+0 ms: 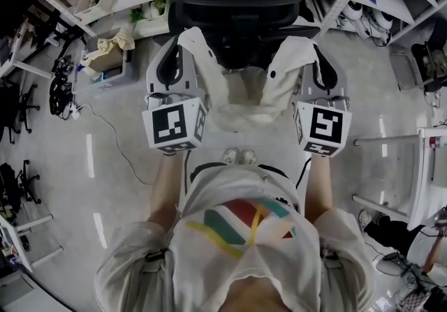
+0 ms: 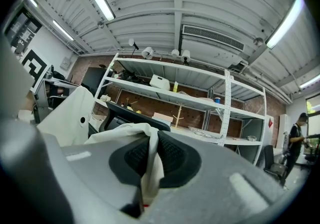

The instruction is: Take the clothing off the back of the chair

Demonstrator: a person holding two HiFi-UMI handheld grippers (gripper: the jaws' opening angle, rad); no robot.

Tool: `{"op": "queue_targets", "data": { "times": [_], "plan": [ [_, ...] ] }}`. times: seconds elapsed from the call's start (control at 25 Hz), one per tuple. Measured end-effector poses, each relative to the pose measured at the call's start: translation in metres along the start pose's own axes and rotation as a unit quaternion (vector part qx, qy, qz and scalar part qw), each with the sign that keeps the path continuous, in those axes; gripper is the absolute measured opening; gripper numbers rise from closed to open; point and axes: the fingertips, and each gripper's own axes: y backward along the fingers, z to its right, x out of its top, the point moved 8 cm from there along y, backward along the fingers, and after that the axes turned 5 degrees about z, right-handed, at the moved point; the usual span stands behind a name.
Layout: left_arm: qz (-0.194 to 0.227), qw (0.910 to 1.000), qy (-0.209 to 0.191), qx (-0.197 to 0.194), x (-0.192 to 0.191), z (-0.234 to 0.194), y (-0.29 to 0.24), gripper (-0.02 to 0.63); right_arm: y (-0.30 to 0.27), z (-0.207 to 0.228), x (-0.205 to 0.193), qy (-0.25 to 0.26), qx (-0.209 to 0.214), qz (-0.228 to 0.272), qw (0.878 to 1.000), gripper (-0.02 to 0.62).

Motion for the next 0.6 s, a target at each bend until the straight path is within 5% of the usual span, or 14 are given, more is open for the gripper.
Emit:
{"op": "queue_targets", "data": {
  "times": [0.6],
  "plan": [
    [-0.004, 1.0, 0.0, 0.0, 0.0008, -0.0023, 0.0008, 0.023, 0.0039, 0.0026, 0.0003, -0.002, -0.01, 0.002, 1.0, 0.006]
  ]
}}
